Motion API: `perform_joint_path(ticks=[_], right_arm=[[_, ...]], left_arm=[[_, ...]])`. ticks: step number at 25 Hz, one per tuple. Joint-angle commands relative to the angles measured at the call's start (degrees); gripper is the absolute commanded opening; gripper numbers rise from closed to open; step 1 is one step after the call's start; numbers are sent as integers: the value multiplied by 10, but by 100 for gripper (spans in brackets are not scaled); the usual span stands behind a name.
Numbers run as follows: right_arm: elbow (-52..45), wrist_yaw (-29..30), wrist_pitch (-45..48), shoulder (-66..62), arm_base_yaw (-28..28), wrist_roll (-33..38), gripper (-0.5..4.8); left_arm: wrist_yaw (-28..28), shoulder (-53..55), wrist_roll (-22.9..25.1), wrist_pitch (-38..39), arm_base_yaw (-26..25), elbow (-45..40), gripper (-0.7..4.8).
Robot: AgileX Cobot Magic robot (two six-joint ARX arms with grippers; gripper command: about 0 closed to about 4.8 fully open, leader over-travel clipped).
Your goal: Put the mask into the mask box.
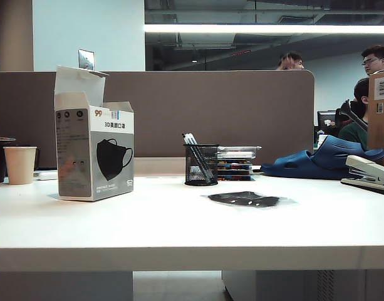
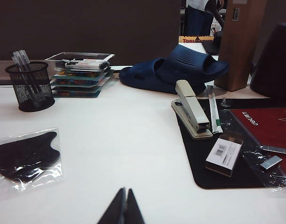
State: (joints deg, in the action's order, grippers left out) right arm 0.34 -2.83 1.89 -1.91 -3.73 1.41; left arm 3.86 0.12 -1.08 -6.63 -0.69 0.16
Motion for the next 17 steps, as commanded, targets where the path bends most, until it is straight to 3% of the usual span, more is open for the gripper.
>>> perform_joint_path(ticks=[1, 17], right_arm=[[2, 0, 9, 1, 0, -2, -5], [14, 0, 31, 1, 0, 1, -5]], left_arm=[[0, 0, 0, -7, -1, 3, -6], [6, 0, -1, -7, -1, 8, -6]])
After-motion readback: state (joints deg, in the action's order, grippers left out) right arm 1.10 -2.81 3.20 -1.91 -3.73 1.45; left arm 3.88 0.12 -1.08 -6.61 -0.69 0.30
